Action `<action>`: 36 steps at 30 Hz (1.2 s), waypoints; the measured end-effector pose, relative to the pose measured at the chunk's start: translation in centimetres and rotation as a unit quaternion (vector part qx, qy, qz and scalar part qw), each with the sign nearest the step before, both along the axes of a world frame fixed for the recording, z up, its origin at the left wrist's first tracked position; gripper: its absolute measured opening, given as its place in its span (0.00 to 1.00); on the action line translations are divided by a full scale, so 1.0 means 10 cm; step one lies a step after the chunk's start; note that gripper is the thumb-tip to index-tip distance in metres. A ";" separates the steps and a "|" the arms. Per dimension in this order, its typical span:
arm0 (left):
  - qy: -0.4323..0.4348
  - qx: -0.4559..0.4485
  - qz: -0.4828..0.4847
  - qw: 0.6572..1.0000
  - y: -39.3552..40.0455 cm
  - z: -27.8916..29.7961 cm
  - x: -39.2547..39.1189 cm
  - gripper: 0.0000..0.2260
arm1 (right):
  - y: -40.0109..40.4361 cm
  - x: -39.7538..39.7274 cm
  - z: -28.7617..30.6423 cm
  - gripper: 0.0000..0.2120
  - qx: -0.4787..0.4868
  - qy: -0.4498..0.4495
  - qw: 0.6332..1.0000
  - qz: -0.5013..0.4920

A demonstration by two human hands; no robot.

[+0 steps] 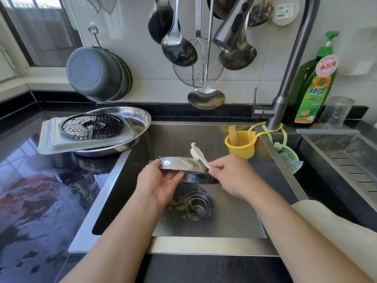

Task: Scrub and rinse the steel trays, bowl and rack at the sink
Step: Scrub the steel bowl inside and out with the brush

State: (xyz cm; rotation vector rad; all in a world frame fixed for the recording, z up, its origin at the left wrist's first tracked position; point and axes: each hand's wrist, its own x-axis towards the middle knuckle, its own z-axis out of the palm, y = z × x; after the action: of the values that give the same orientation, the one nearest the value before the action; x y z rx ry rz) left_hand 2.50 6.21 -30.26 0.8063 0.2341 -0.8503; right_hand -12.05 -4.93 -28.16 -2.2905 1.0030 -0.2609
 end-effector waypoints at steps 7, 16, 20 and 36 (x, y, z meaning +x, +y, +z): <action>-0.001 0.009 -0.091 0.996 -0.03 -0.03 -0.11 0.15 | 0.34 0.00 0.03 0.11 -0.071 0.044 0.994 0.069; 0.023 0.002 -0.038 0.999 -0.09 -0.13 0.04 0.19 | 0.04 -0.02 -0.05 0.10 -0.078 0.121 0.989 -0.034; 0.028 -0.004 -0.019 0.999 -0.08 -0.11 0.02 0.18 | 0.34 0.11 -0.04 0.11 -0.079 0.045 0.994 0.054; 0.037 -0.055 -0.015 0.998 -0.02 -0.06 -0.01 0.12 | 0.38 0.17 -0.02 0.13 -0.084 0.091 0.991 0.042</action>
State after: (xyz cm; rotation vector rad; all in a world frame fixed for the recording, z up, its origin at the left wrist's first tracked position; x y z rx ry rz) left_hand 2.41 6.06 -30.84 0.6785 0.2388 -0.9133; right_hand -10.36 -1.10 -28.32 -2.5409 1.0031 -0.1063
